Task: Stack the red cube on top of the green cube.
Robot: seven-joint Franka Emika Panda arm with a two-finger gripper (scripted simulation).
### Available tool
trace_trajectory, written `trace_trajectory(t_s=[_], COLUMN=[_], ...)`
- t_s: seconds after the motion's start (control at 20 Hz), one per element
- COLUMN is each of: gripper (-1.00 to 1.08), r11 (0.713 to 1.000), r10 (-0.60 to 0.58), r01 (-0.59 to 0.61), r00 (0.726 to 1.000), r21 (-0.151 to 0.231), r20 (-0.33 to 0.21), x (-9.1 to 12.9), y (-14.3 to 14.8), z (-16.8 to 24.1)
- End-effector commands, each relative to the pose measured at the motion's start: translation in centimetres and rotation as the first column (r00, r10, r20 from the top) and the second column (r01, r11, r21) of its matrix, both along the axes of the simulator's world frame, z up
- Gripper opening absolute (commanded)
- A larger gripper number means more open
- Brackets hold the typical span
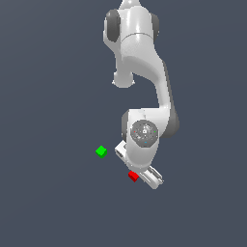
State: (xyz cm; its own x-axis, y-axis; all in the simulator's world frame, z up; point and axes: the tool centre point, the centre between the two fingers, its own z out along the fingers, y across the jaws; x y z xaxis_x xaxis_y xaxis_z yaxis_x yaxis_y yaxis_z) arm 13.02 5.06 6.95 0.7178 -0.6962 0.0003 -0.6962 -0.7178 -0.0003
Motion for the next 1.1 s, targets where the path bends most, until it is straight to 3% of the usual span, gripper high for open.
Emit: trace_trajectory(t_s=[0.0, 0.45, 0.8, 0.85, 1.05], gripper=[1.00, 1.00, 1.00, -1.00, -1.00], r11=[1.000, 1.000, 1.000, 1.000, 1.000], r10=[0.000, -0.001, -0.001, -0.001, -0.001], r01=[0.000, 0.001, 0.001, 0.001, 0.001], r00=[1.000, 1.000, 1.000, 1.000, 1.000], r21=[0.000, 0.000, 0.000, 0.000, 0.000], r20=[0.000, -0.001, -0.001, -0.001, -0.001], x=[0.0, -0.1, 0.0, 0.0, 0.0], y=[0.0, -0.1, -0.1, -0.1, -0.1], z=[-0.3, -4.6, -5.0, -5.0, -5.0])
